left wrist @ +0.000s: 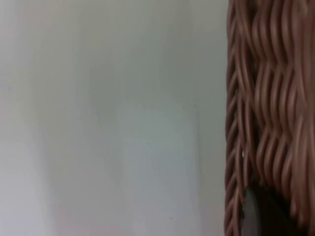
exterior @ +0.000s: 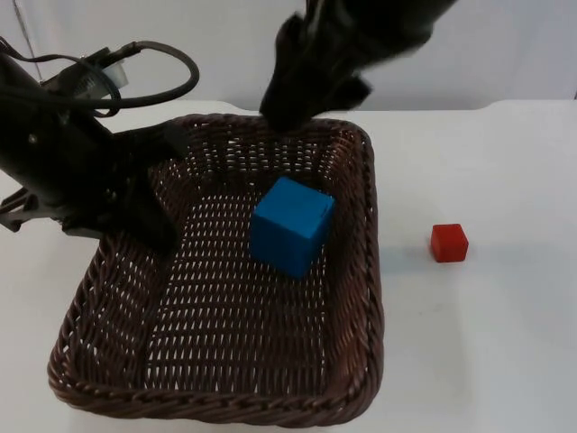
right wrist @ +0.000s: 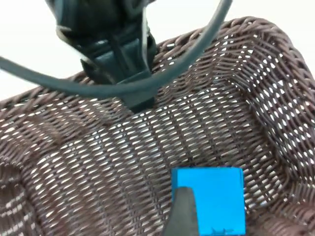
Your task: Pick up the basket with the left hand and place the largest block into the basket with the right hand.
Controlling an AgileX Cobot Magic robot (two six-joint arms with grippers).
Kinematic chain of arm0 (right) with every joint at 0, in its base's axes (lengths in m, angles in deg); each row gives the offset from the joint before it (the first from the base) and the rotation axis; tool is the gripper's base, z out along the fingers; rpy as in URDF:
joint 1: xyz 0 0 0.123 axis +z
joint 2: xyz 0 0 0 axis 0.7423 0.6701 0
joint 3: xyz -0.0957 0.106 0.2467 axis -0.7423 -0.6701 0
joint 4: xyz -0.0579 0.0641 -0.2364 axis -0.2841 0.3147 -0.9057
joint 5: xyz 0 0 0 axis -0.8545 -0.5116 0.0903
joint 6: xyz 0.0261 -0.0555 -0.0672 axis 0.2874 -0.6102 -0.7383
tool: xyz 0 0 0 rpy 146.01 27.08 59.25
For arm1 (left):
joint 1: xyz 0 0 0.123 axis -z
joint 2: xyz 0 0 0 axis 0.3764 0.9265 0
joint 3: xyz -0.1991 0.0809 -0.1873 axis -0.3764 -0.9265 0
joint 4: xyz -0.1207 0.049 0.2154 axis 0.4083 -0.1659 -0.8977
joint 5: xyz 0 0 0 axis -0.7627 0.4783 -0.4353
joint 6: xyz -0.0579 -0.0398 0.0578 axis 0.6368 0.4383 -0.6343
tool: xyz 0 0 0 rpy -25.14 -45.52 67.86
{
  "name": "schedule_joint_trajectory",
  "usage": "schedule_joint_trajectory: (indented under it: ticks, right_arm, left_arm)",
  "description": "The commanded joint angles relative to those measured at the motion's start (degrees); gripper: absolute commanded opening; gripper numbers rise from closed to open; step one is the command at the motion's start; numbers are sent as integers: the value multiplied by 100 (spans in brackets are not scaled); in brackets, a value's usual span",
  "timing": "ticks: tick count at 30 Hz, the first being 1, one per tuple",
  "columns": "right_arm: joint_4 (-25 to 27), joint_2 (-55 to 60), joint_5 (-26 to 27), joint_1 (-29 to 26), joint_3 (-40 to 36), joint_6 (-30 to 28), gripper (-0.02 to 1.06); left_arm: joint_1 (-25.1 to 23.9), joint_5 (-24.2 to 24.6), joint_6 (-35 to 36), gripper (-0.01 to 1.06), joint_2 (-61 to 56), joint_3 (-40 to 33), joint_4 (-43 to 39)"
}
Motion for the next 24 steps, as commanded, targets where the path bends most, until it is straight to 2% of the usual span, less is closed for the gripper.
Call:
schedule_joint_trajectory:
  ticks: [1,7,10,14,24]
  right_arm:
    - [-15,-284,-248,8,54,51,64]
    - [-80,-641,-498,8,42,446,64]
    - [-164,-818,-442,8,-116,562,64]
    - [-164,-1148,-25,8,-591,585,64]
    - [-148,-1352,-8,8,-945,760,64]
  left_arm:
    - [-1,11,0,0,-43,46,152]
    - [-1,11,0,0,-43,46,152]
    - [-1,11,0,0,-43,46,152]
    - [-1,-11,0,0,-43,46,152]
    - [-11,-213,-74,0,-43,46,0]
